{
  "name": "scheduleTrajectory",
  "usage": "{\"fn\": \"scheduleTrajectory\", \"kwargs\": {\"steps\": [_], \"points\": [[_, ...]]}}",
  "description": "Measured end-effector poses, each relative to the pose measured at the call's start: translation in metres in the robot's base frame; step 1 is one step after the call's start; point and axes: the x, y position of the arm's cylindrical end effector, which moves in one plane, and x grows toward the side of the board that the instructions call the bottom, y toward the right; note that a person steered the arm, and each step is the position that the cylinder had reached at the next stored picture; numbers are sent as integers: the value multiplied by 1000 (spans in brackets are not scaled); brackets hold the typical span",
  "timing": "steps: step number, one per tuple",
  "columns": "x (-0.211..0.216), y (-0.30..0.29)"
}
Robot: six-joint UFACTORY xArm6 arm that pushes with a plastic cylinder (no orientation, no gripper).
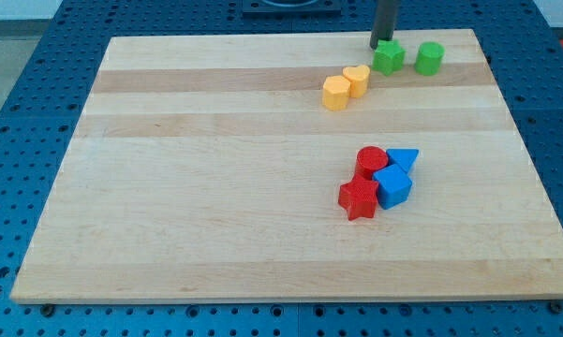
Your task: Push the green blocks towards the top right of the yellow heart to form a diagonal line
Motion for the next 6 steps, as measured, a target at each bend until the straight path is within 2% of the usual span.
{"fn": "scheduleTrajectory", "kwargs": {"steps": [4,5,6], "points": [[37,2],[8,-26],[0,-67]]}}
